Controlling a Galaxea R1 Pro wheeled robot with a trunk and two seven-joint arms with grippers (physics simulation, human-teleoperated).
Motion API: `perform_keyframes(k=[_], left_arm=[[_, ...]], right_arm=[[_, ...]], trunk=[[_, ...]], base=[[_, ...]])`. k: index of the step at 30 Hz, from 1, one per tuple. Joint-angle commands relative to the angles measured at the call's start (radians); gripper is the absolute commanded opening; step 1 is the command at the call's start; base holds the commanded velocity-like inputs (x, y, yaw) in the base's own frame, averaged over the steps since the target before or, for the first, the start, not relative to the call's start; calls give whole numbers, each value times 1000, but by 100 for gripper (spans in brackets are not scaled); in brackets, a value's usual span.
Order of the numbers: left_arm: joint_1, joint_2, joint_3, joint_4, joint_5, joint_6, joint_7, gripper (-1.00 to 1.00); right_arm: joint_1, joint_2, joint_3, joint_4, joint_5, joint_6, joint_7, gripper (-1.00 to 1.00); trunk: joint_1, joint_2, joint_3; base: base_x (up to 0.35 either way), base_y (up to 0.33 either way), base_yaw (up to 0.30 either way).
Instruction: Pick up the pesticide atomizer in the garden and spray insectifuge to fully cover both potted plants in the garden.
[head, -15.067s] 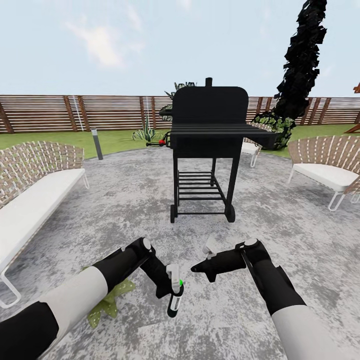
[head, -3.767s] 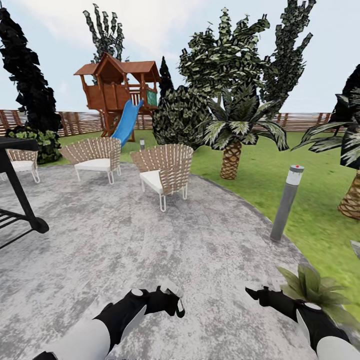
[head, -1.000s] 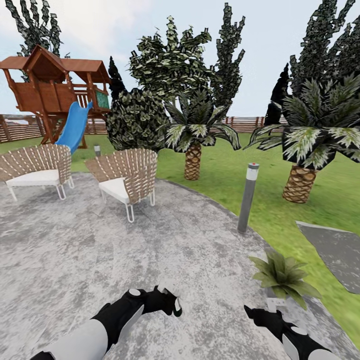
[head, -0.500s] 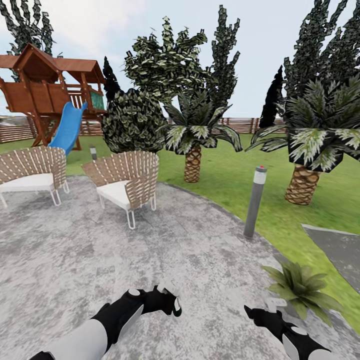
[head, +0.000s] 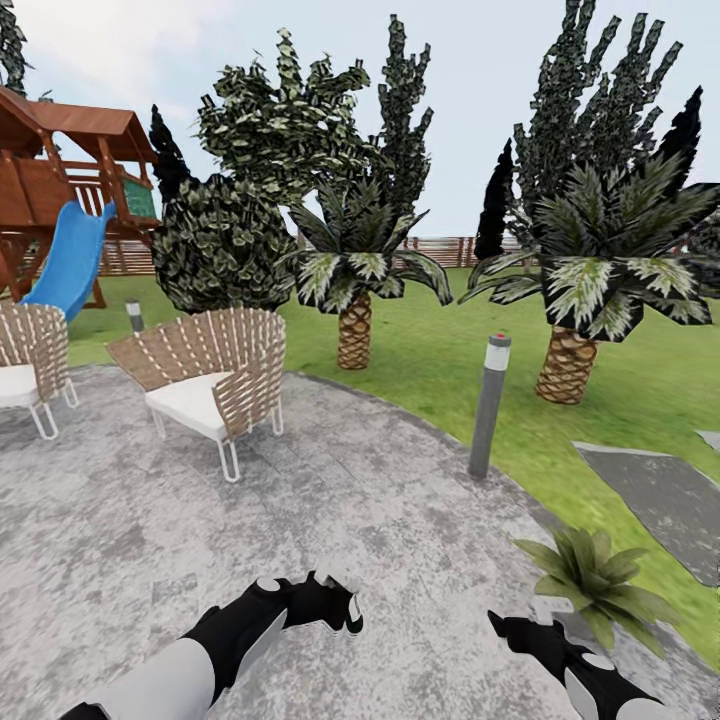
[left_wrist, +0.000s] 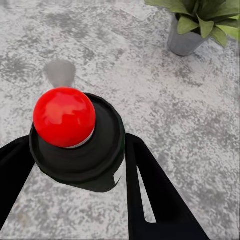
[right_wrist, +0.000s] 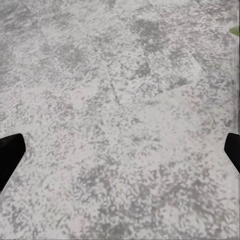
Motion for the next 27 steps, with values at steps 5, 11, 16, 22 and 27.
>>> perform_keyframes(k=[5, 11, 16, 22, 27], left_arm=[[-1, 1, -4, -1, 11, 7, -1, -100], [-1, 1, -4, -1, 11, 7, -1, -100], [-1, 1, -3, -1, 11, 7, -1, -100], [-1, 1, -4, -1, 11, 7, -1, -100], [-1, 1, -3, -1, 11, 8, -1, -100]], right_arm=[[-1, 0, -9, 1, 10, -3, 4, 100], [-1, 0, -9, 1, 10, -3, 4, 100], [-1, 0, -9, 1, 9, -3, 4, 100], [-1, 0, -9, 1, 9, -3, 3, 100], [-1, 0, -9, 1, 9, -3, 3, 100]], trunk=[[0, 0, -3], [0, 0, -9], [0, 0, -10], [0, 0, -10], [0, 0, -11]], base=[[312, 136, -264], [312, 134, -168], [310, 170, -24], [249, 248, -1], [203, 264, 0]])
